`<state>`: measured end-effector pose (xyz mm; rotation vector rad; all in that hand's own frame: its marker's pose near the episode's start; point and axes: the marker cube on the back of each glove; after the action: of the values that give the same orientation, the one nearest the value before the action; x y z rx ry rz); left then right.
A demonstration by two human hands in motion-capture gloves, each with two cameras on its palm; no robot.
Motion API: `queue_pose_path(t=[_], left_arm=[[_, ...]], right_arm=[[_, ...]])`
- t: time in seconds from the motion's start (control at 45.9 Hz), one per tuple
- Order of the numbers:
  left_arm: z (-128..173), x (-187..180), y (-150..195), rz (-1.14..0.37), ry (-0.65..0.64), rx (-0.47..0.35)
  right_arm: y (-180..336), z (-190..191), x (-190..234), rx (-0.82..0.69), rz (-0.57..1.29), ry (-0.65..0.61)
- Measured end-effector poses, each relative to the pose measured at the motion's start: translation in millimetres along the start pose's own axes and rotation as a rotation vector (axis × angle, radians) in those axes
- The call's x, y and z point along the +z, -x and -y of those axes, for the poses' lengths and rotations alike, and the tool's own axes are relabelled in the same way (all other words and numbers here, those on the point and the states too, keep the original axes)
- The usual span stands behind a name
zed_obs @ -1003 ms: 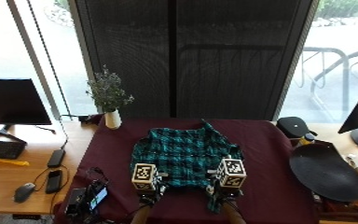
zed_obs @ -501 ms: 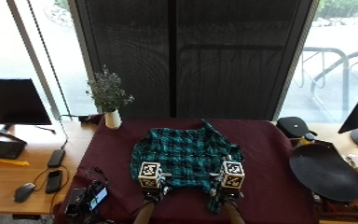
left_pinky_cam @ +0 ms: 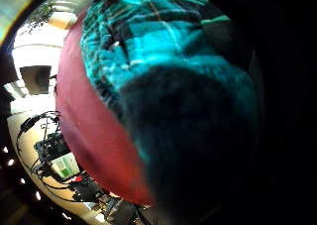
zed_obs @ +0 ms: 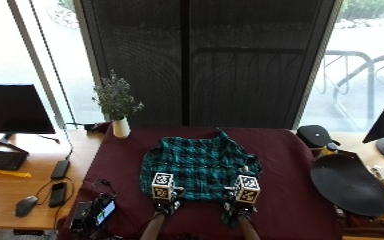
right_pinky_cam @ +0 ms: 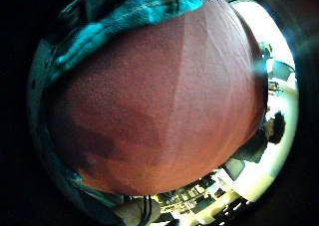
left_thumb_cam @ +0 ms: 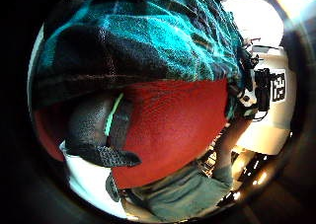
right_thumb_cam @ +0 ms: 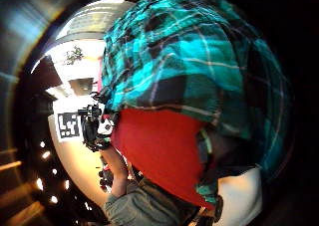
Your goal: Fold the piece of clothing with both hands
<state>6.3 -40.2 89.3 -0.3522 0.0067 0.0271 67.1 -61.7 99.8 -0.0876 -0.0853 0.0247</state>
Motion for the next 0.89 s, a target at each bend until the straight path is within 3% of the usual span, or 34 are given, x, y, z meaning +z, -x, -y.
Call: queue_pose_path(t=[0.174, 0.327, 0.414, 0.545, 0.719, 0.807, 0.894], left_arm=[[8.7, 3.3, 1.8, 0.018, -0.083, 0.006], [53.3, 29.0, 17.1, 0.123, -0.263, -0.002], [40.6, 17.5, 16.1, 0.112, -0.269, 0.000], [23.2, -0.2, 17.0, 0.112, -0.171, 0.060], [-20.1, -33.4, 19.9, 0.094, 0.154, 0.199], [-37.7, -56.1, 21.1, 0.107, 0.150, 0.223], [-34.3, -85.0, 23.8, 0.145, 0.045, 0.190]], right_arm=[[6.7, -0.4, -6.7, -0.001, -0.073, -0.045], [2.2, 6.6, -2.3, 0.018, -0.194, -0.058], [-9.7, 24.3, 19.7, 0.010, -0.245, -0.057], [-8.1, 9.7, 1.3, -0.041, -0.214, 0.035], [4.2, -23.5, -56.3, -0.155, -0.183, 0.221], [12.8, -31.4, -83.1, -0.215, -0.219, 0.253], [22.0, -17.8, -111.4, -0.206, -0.245, 0.166]])
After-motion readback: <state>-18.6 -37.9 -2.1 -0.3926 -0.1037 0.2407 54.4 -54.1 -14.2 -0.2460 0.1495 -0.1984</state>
